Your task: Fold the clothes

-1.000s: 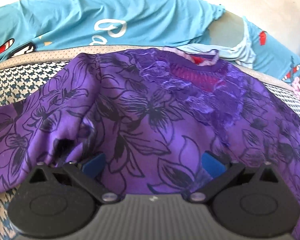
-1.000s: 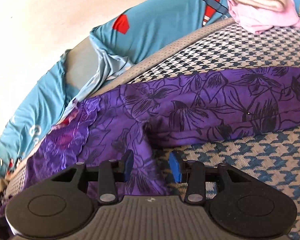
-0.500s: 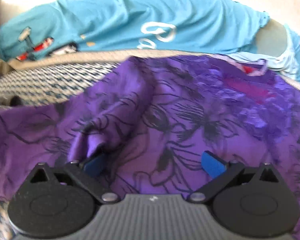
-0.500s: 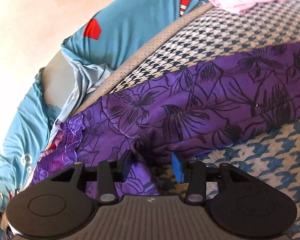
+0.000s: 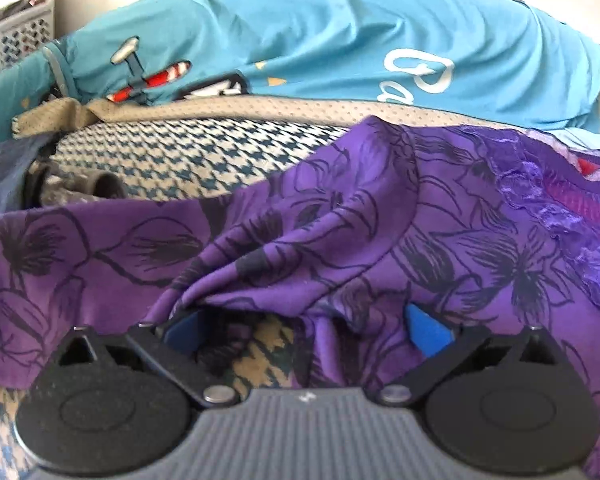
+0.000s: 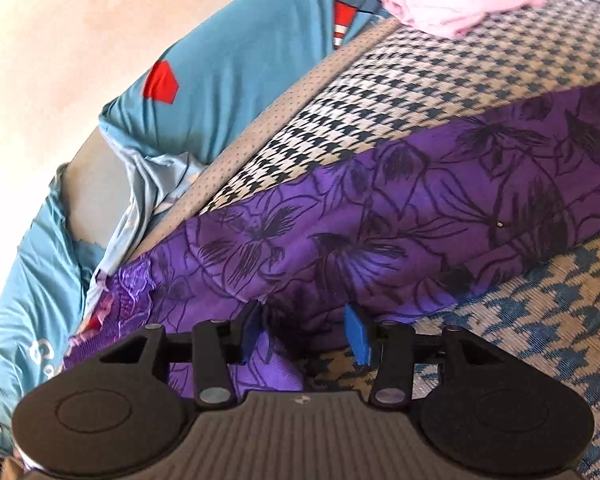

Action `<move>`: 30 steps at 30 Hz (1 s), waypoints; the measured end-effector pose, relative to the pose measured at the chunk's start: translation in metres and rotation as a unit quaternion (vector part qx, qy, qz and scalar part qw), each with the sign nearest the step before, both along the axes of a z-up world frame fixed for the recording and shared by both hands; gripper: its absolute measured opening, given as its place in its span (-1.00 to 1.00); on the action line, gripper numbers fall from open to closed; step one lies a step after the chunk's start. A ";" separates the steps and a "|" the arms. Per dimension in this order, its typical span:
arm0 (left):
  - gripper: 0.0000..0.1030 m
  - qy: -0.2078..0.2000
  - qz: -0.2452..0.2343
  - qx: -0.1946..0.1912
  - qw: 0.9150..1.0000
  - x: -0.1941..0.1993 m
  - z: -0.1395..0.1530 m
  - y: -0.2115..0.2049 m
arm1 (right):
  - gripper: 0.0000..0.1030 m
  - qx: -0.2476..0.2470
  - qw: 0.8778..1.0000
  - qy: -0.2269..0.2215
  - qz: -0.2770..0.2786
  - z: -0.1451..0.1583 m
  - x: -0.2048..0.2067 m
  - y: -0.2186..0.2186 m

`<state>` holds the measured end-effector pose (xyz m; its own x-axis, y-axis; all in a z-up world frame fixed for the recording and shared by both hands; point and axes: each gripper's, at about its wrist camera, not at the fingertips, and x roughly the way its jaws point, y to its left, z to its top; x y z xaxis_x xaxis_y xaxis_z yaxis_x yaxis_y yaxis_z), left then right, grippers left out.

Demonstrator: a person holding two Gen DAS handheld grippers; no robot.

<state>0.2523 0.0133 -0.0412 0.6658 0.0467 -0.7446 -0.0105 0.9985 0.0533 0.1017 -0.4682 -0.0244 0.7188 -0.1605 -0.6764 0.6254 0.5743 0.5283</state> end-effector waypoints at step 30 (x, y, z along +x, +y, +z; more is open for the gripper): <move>1.00 -0.010 0.080 0.048 0.996 0.003 0.014 0.020 | -0.13 0.020 0.993 -0.008 -0.116 0.015 -0.064 -0.067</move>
